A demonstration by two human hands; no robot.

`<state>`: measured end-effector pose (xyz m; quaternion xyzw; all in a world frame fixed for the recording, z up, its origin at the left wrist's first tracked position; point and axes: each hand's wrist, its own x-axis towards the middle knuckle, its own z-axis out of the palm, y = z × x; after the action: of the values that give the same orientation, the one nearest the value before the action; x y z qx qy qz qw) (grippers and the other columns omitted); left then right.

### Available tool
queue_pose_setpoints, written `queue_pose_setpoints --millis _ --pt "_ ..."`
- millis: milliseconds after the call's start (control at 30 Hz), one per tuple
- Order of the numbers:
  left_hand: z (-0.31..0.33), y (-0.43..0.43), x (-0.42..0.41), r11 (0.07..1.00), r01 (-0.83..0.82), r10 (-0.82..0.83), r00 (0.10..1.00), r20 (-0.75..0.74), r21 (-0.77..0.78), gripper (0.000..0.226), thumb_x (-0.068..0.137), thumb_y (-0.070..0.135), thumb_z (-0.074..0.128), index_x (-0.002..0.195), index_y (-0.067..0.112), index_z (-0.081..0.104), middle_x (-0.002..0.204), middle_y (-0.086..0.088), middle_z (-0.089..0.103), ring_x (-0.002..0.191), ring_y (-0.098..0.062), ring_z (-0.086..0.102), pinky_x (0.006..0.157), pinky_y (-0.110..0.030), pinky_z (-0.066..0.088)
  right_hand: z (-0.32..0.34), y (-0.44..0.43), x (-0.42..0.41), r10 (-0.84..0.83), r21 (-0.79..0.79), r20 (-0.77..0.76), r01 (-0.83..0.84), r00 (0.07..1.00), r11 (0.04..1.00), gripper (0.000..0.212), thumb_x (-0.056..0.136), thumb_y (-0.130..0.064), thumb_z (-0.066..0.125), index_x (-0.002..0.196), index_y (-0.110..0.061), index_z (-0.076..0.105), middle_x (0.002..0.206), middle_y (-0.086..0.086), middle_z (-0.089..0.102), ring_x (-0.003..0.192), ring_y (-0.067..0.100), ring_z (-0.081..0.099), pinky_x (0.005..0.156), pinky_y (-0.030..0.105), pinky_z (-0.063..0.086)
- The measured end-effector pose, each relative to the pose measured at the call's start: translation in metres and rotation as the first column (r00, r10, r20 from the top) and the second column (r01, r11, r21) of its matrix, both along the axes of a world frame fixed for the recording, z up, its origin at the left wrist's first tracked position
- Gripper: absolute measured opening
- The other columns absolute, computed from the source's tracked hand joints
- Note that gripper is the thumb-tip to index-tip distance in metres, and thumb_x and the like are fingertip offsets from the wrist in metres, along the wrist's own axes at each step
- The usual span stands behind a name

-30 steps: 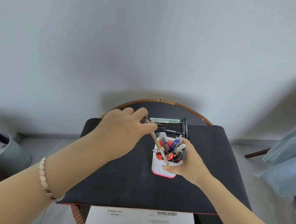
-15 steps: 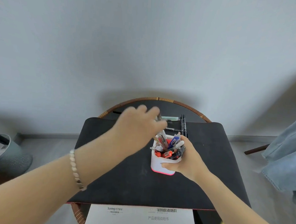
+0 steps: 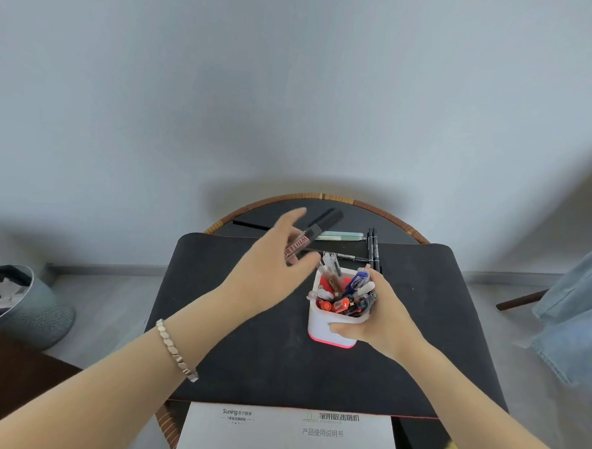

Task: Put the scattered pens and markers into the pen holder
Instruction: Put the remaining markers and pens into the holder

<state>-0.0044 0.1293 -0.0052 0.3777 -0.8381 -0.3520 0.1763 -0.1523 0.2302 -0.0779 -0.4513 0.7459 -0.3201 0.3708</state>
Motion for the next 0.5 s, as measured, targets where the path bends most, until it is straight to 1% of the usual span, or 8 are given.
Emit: queue_pose_setpoints --millis 67,133,233,267,333,367,433,500 --pt "-0.004 -0.005 0.003 0.985 -0.144 0.151 0.986 -0.075 0.093 0.039 0.092 0.024 0.049 0.13 0.025 0.04 0.094 0.01 0.052 0.07 -0.004 0.051 0.058 -0.008 0.043 0.001 -0.001 0.001 -0.002 0.008 0.006 0.001 1.0 1.0 0.086 0.067 -0.018 0.08 0.135 -0.021 0.026 0.123 -0.011 0.042 0.109 0.006 0.045 0.103 0.027 0.039" --pt "-0.012 -0.008 0.005 0.947 -0.247 0.275 0.954 -0.122 0.205 0.027 0.092 0.017 0.048 0.118 0.017 0.052 0.08 0.006 0.054 0.067 -0.008 0.05 0.063 -0.017 0.044 0.001 -0.001 0.0 -0.015 0.009 0.014 0.015 1.0 1.0 0.087 0.067 -0.02 0.08 0.135 -0.022 0.025 0.13 -0.008 0.042 0.115 0.009 0.048 0.103 0.027 0.04" --pt "-0.019 -0.004 0.007 0.883 -0.288 0.36 0.922 -0.143 0.371 0.022 0.09 0.013 0.05 0.111 0.013 0.057 0.073 0.004 0.054 0.066 -0.009 0.052 0.062 -0.023 0.045 0.002 0.0 -0.002 0.018 0.019 0.126 -0.02 0.992 1.0 0.073 0.073 -0.014 0.075 0.129 -0.023 0.028 0.121 -0.011 0.04 0.098 0.005 0.052 0.097 0.017 0.041" --pt "-0.021 -0.002 0.008 0.884 -0.285 0.356 0.924 -0.138 0.37 0.02 0.09 0.013 0.051 0.11 0.013 0.056 0.073 0.003 0.054 0.064 -0.01 0.052 0.061 -0.022 0.045 0.002 0.0 -0.003 0.04 0.032 0.118 -0.044 0.992 0.998 0.08 0.07 -0.018 0.078 0.131 -0.023 0.026 0.124 -0.01 0.04 0.106 0.008 0.052 0.099 0.022 0.042" --pt "-0.024 0.003 0.008 0.911 -0.271 0.317 0.942 -0.111 0.31 0.016 0.089 0.015 0.054 0.104 0.015 0.056 0.072 0.001 0.053 0.063 -0.01 0.052 0.061 -0.019 0.044 0.001 0.0 -0.005 0.088 0.035 0.099 -0.092 0.991 0.995 0.11 0.058 -0.034 0.085 0.14 -0.026 0.013 0.138 -0.007 0.034 0.124 0.014 0.045 0.109 0.033 0.037" --pt "-0.027 0.005 0.007 0.92 -0.269 0.305 0.948 -0.091 0.285 0.013 0.088 0.016 0.056 0.101 0.016 0.055 0.072 0.001 0.053 0.064 -0.011 0.052 0.06 -0.019 0.044 0.005 0.001 -0.006 0.054 0.009 0.126 -0.056 0.991 0.998 0.114 0.058 -0.036 0.085 0.142 -0.028 0.008 0.139 -0.009 0.031 0.123 0.01 0.044 0.11 0.03 0.031" --pt "-0.035 0.006 0.005 0.914 -0.288 0.314 0.948 -0.051 0.286 0.009 0.086 0.018 0.059 0.092 0.016 0.053 0.073 0.0 0.052 0.066 -0.011 0.05 0.062 -0.02 0.044 0.026 0.001 -0.007 -0.103 -0.096 0.116 0.114 0.988 0.989 0.089 0.072 -0.031 0.075 0.141 -0.025 0.018 0.127 -0.016 0.03 0.113 0.001 0.04 0.1 0.022 0.028" --pt "-0.043 0.007 0.002 0.891 -0.312 0.336 0.942 -0.016 0.329 0.01 0.085 0.019 0.059 0.085 0.016 0.049 0.071 0.001 0.048 0.063 -0.011 0.045 0.059 -0.02 0.042 0.049 -0.002 -0.006 -0.181 -0.264 -0.169 0.132 0.969 0.955 0.05 0.079 -0.033 0.066 0.125 -0.024 0.046 0.113 -0.016 0.044 0.101 0.001 0.045 0.089 0.018 0.036"
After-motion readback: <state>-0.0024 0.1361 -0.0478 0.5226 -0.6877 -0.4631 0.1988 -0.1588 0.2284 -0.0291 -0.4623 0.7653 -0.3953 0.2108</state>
